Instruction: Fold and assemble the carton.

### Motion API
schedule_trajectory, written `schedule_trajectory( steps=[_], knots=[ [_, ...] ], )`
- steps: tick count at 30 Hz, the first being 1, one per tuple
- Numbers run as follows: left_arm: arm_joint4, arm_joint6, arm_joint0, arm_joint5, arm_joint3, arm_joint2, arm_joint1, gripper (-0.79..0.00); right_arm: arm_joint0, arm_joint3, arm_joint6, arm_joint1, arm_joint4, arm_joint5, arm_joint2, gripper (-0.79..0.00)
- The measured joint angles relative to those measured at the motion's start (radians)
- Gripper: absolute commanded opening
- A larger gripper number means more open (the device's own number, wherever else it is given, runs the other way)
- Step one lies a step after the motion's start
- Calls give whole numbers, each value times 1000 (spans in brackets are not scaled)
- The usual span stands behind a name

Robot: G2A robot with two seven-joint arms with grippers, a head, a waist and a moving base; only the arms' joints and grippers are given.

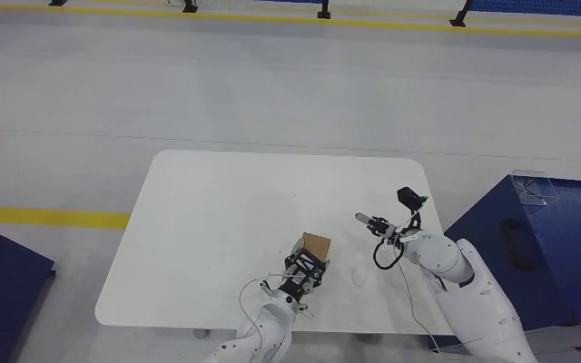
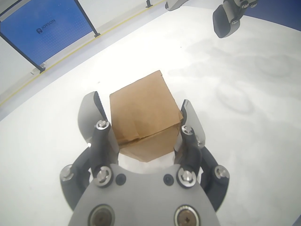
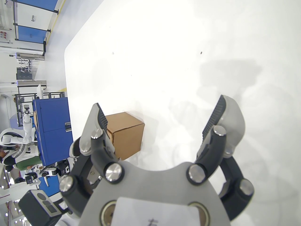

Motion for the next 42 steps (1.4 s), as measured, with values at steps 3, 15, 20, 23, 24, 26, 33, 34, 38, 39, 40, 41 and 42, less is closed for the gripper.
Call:
schedule_trajectory(
  steps=[3,15,20,23,24,26,33,34,38,39,40,41,42],
  knots=[
    [-17,7,11,9,-24,-16,-5,-785,0,0,0,0,0,0,0,0],
    [-680,-29,75,-259,-169,-256,-14,-785,0,0,0,0,0,0,0,0],
    [-932,-134,40,-364,-68,-324,-18,-785,0,0,0,0,0,0,0,0],
    [-997,-155,16,-371,-5,-339,-23,0,0,0,0,0,0,0,0,0],
    [-1010,-158,10,-368,13,-342,-24,0,0,0,0,0,0,0,0,0],
    [-1058,-171,-1,-363,50,-352,-28,0,0,0,0,0,0,0,0,0],
    [-1132,-111,33,-324,57,-440,-20,0,0,0,0,0,0,0,0,0],
    [-1128,-92,49,-323,32,-460,-15,0,0,0,0,0,0,0,0,0],
    [-975,50,159,-263,-165,-524,7,-508,0,0,0,0,0,0,0,0],
    [-912,79,185,-237,-219,-516,10,-690,0,0,0,0,0,0,0,0],
    [-841,102,208,-209,-271,-499,12,-785,0,0,0,0,0,0,0,0],
    [-732,117,232,-167,-331,-467,13,-785,0,0,0,0,0,0,0,0],
    [-645,118,240,-130,-365,-440,14,-785,0,0,0,0,0,0,0,0]
  ],
)
